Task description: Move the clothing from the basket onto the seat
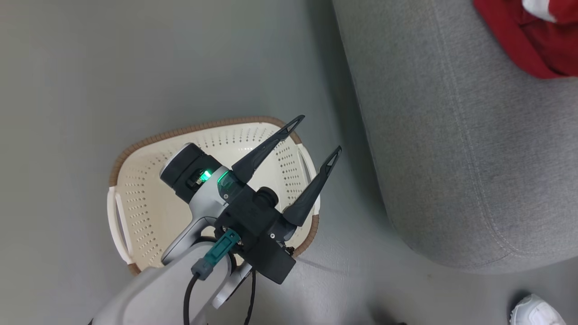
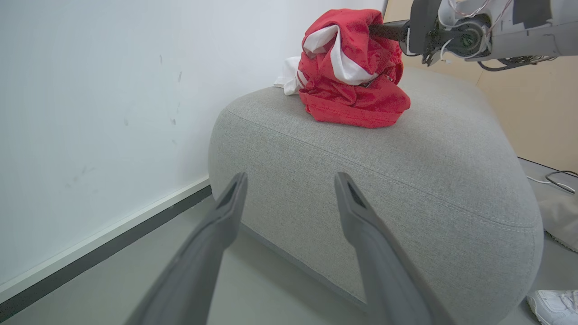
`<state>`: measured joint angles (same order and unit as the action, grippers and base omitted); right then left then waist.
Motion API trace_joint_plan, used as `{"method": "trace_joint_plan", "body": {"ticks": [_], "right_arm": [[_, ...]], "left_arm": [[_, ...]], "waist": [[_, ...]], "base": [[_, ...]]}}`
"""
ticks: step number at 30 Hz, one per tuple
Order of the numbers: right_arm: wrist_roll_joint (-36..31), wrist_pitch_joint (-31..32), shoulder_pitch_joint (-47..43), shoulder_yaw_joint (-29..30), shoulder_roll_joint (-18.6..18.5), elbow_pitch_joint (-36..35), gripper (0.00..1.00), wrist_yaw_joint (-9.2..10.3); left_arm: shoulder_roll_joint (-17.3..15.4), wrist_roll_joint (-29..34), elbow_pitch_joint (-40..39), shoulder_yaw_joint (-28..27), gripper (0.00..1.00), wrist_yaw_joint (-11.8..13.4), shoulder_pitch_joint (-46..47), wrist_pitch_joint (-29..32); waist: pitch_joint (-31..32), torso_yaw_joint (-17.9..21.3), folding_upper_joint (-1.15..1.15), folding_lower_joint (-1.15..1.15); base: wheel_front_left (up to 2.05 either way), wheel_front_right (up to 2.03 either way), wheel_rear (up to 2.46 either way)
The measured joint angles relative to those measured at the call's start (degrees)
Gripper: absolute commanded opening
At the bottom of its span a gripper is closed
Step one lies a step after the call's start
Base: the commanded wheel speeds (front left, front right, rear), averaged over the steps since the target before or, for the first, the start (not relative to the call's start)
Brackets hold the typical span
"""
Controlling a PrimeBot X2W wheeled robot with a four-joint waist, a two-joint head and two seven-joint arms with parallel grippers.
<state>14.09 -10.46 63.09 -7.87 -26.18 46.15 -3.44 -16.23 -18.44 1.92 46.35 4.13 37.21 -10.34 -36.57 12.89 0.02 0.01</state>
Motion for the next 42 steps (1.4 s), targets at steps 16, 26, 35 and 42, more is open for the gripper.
{"method": "trace_joint_plan", "body": {"ticks": [16, 26, 35, 42], "right_arm": [[-0.7, -3.3, -0.1, -1.5, 1.5, 8.3, 1.00, -0.60], [-1.0, -3.8, -3.3, -2.5, 2.3, 8.7, 1.00, -1.19], [-1.0, -3.8, -10.8, -3.2, 5.2, 5.7, 1.00, -2.11], [-0.9, -3.8, -17.1, -4.1, 8.1, 1.3, 1.00, -2.30]], "left_arm": [[0.1, 0.1, 2.2, -0.2, 1.00, 0.4, -0.1, -0.4], [2.4, -3.4, 5.4, -2.8, 1.00, 1.0, -2.4, -2.2], [4.2, -6.8, 9.4, -7.9, 1.00, 1.9, -5.8, -3.4], [4.5, -9.6, 12.1, -12.6, 1.00, 2.4, -10.4, -3.9]], "waist": [[0.5, 2.3, -0.01, -0.02], [5.1, 2.4, -0.02, -0.02], [12.4, 1.1, -0.02, -0.02], [17.9, -1.1, -0.03, -0.03]], "base": [[0.00, 0.00, 0.00], [0.00, 0.00, 0.00], [0.00, 0.00, 0.00], [0.00, 0.00, 0.00]]}}
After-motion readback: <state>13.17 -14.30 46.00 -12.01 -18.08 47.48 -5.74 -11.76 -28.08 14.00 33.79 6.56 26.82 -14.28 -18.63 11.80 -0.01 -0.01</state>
